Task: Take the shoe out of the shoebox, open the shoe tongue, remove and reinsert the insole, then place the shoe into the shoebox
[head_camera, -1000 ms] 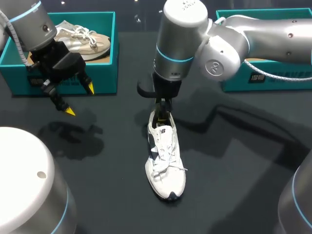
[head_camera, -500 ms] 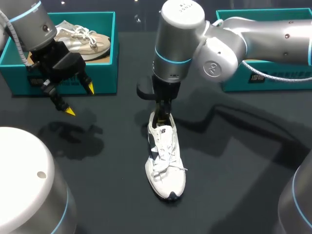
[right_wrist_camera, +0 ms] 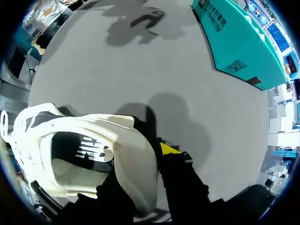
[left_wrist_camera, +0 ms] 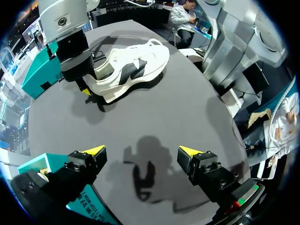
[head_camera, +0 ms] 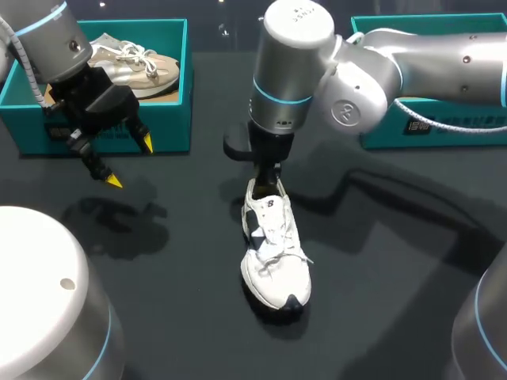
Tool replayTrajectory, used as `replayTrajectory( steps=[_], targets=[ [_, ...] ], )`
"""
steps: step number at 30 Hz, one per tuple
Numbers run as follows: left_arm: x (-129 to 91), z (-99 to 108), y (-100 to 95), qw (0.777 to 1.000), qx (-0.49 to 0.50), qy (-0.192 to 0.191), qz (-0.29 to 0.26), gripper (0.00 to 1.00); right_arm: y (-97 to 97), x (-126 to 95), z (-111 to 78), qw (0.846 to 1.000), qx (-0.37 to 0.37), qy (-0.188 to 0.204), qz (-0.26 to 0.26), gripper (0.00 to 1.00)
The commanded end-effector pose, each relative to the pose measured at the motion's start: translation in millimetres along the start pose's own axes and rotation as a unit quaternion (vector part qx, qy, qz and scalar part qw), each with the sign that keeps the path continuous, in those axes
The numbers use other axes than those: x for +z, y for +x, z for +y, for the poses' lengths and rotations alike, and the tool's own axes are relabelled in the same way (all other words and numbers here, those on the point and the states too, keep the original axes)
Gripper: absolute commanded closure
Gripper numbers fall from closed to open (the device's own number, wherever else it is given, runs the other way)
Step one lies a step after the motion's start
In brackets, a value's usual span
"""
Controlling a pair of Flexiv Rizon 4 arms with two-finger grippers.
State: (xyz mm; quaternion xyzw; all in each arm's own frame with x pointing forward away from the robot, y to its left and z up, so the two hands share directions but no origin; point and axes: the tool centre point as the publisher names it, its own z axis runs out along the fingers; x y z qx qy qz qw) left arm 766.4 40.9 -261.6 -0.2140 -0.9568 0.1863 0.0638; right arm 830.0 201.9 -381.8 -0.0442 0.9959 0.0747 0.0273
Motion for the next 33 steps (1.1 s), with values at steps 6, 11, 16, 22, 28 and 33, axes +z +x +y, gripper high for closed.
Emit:
replayTrajectory(
  steps=[6,11,16,22,28,33],
  targets=[
    [0.0,0.5,0.7,1.000,0.000,-0.001,0.000,0.00,-5.3,-39.1,-11.2,0.999,0.016,0.000,-0.030,1.00],
    [0.0,0.5,0.7,1.000,0.000,-0.001,0.000,0.00,-17.0,-65.2,-18.3,0.999,0.028,0.005,-0.045,1.00],
    [0.0,0.5,0.7,1.000,0.000,-0.001,0.000,0.00,-27.6,-94.3,-23.3,0.998,0.024,0.007,-0.062,1.00],
    [0.0,0.5,0.7,1.000,0.000,-0.001,0.000,0.00,-33.6,-111.1,-25.8,0.998,0.023,0.007,-0.061,1.00],
    [0.0,0.5,0.7,1.000,0.000,-0.001,0.000,0.00,-33.6,-111.1,-25.8,0.998,0.023,0.007,-0.061,1.00],
    [0.0,0.5,0.7,1.000,0.000,-0.001,0.000,0.00,-33.6,-111.1,-25.8,0.998,0.023,0.007,-0.061,1.00]
  ],
)
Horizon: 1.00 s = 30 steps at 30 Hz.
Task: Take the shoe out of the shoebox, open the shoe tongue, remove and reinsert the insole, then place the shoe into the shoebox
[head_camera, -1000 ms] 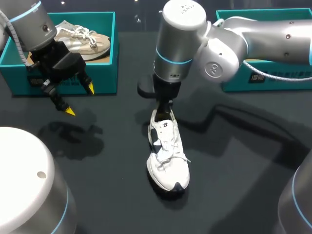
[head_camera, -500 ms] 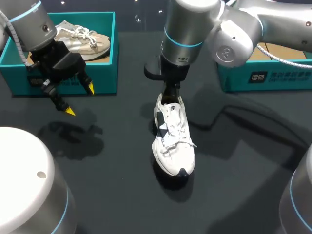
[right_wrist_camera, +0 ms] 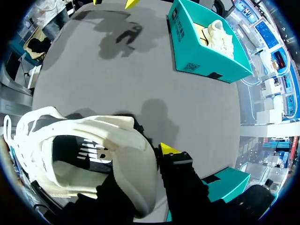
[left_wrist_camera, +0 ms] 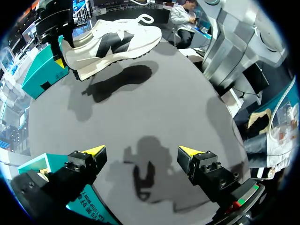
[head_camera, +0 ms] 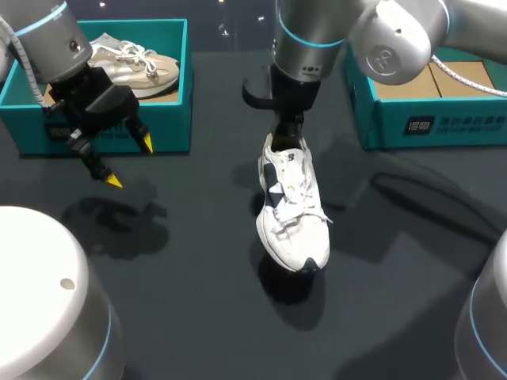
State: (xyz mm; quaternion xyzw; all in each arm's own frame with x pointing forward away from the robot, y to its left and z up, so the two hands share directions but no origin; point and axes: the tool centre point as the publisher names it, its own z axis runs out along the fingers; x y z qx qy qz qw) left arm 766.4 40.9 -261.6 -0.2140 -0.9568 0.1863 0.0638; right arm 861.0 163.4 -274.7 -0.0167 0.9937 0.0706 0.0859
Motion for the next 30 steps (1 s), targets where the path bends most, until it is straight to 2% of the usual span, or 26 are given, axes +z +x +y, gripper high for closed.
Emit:
replayTrajectory(
  steps=[1,3,5,9,16,22,30],
  targets=[
    [0.0,0.5,0.7,1.000,0.000,-0.001,0.000,0.00,0.4,-1.1,-0.7,1.000,0.000,-0.001,0.000,1.00],
    [0.0,0.5,0.7,1.000,0.000,-0.001,0.000,0.00,-4.2,-10.1,-4.0,1.000,0.020,-0.007,-0.006,1.00],
    [0.0,0.5,0.7,1.000,0.000,-0.001,0.000,0.00,-10.7,-24.7,-10.5,0.999,0.028,0.006,-0.016,1.00],
    [0.0,0.5,0.7,1.000,0.000,-0.001,0.000,0.00,-29.3,-51.1,-33.3,0.999,0.042,0.018,-0.027,1.00],
    [0.0,0.5,0.7,1.000,0.000,-0.001,0.000,0.00,-76.7,-92.1,-78.6,0.997,0.050,0.038,-0.047,1.00],
    [0.0,0.5,0.7,1.000,0.000,-0.001,0.000,0.00,-123.7,-111.7,-117.6,0.996,0.044,0.055,-0.061,1.00],
    [0.0,0.5,0.7,1.000,0.000,-0.001,0.000,0.00,-123.7,-111.7,-117.6,0.996,0.044,0.055,-0.061,1.00]
  ],
)
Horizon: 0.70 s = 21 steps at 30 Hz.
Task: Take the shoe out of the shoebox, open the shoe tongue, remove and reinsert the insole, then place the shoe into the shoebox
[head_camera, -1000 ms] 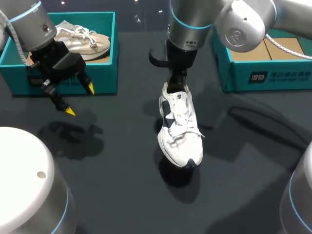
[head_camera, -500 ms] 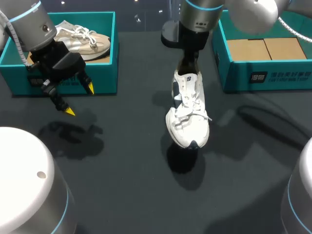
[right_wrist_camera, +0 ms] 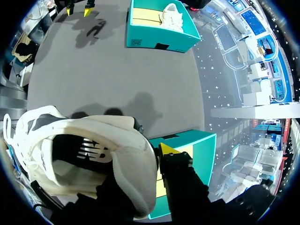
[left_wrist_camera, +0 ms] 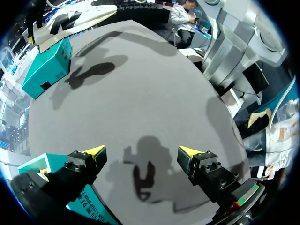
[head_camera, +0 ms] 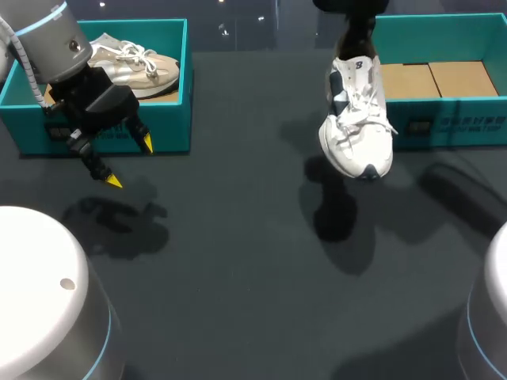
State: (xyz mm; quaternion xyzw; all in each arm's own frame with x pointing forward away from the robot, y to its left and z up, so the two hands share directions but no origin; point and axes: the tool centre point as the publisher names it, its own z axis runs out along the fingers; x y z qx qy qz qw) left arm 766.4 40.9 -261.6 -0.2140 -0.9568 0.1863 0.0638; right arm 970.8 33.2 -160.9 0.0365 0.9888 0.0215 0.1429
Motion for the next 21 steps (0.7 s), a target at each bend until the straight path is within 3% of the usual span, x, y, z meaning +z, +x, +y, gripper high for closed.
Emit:
replayTrajectory(
  steps=[1,7,21],
  targets=[
    [0.0,0.5,0.6,1.000,0.000,-0.001,0.000,0.00,1.3,-0.7,0.4,1.000,0.000,0.001,-0.001,1.00],
    [0.0,0.5,0.6,1.000,0.000,-0.001,0.000,0.00,1.3,-0.7,0.4,1.000,0.000,0.001,-0.001,1.00],
    [0.0,0.5,0.6,1.000,0.000,-0.001,0.000,0.00,-108.0,-27.3,-90.7,0.998,0.046,0.026,-0.038,1.00]
  ],
)
